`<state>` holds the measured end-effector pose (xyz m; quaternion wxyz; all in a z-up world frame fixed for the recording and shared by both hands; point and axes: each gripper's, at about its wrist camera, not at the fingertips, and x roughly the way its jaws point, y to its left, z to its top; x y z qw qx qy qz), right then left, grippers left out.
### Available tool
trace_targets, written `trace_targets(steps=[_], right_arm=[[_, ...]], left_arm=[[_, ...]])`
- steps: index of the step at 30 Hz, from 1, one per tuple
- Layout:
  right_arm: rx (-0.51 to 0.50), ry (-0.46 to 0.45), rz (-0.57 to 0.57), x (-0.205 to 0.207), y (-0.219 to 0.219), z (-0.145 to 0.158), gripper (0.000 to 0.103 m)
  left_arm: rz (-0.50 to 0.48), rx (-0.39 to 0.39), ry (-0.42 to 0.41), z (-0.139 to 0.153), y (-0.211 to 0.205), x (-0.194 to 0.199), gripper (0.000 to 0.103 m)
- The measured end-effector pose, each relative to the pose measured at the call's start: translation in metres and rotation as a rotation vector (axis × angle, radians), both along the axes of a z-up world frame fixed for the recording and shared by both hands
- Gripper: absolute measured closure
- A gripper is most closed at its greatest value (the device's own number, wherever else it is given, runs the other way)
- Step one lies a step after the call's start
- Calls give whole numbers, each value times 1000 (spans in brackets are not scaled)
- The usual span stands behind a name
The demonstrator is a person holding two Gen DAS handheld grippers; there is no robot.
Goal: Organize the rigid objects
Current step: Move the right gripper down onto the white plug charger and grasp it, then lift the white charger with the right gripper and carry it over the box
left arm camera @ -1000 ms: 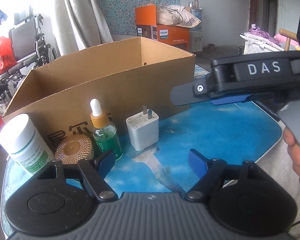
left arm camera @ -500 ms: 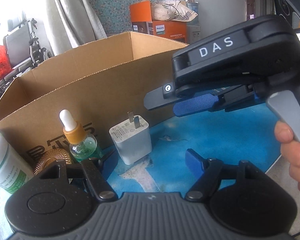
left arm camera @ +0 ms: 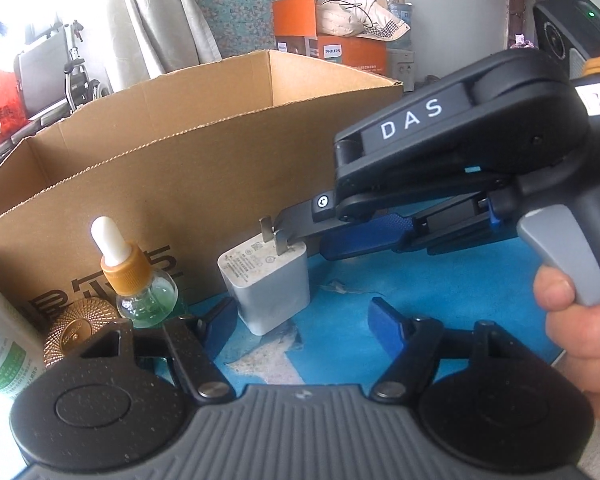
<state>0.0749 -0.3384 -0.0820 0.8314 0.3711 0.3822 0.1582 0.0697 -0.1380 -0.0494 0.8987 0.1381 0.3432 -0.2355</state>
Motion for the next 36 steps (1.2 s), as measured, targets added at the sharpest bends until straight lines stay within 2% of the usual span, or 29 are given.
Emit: trace_targets(steps=[9,11,13,16,18,22,27,31,36], right_arm=[[-8,17,-52,-18,-13,1,71],[-10,21,-68,-25,-20,2,71],[-12,23,-79,-30,-23,2,71],[-21,12,-93,-40,-28,3,71],[-31,1,-91,-47,-31,5,69],[-45,-40,-62,-56,-28,10,59],[-130,-55,-37,-48,-13,16,53],[-178,-68,-13,-40,-2,18,51],[-199,-67,-8,-32,6,16,51]], left_arm=[[-91,-55,36,2,-8,-2,30],[-109,-59,39,2,-9,-4,33],[-117,-58,37,2,-8,-5,41],[-103,-54,40,1,-5,-5,44],[-88,-45,36,1,-4,-3,44],[-89,-48,42,-2,-8,0,44],[-96,-56,42,-10,-10,4,48],[-96,-51,20,-12,-11,5,56],[-91,-59,9,-14,-11,4,56]])
